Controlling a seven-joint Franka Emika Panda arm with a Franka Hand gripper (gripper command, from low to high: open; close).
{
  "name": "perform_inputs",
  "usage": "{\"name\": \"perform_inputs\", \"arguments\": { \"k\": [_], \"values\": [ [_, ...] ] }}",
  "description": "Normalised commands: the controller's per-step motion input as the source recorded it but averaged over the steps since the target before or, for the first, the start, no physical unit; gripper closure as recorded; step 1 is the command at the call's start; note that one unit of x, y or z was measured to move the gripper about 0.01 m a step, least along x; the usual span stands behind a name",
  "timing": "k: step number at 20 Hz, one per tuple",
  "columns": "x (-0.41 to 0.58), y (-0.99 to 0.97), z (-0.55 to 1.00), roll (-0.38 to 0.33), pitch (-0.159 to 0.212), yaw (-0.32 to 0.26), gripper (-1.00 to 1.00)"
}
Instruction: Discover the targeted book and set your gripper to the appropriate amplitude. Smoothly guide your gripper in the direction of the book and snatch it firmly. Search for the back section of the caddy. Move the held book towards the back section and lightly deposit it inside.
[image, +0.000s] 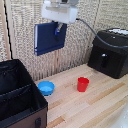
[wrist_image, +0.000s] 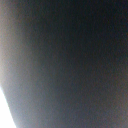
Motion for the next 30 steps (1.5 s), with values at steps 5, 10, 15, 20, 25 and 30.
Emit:
{"name": "perform_inputs", "arguments": {
  "k": [5, 10, 15, 20, 25, 30],
  "values": [
    [0.265, 0.87, 0.57, -0.009, 0.038, -0.025, 1.0],
    [0.378, 0.83, 0.73, -0.044, 0.015, -0.029, 1.0],
    [0.505, 0.8, 0.71, -0.053, 0.026, -0.016, 1.0],
    [0.389, 0.83, 0.55, -0.031, 0.066, -0.009, 1.0],
    [0.218, 0.85, 0.32, -0.002, 0.11, -0.016, 1.0],
    [0.233, 0.79, 0.11, 0.0, 0.119, -0.038, 1.0]
  ]
}}
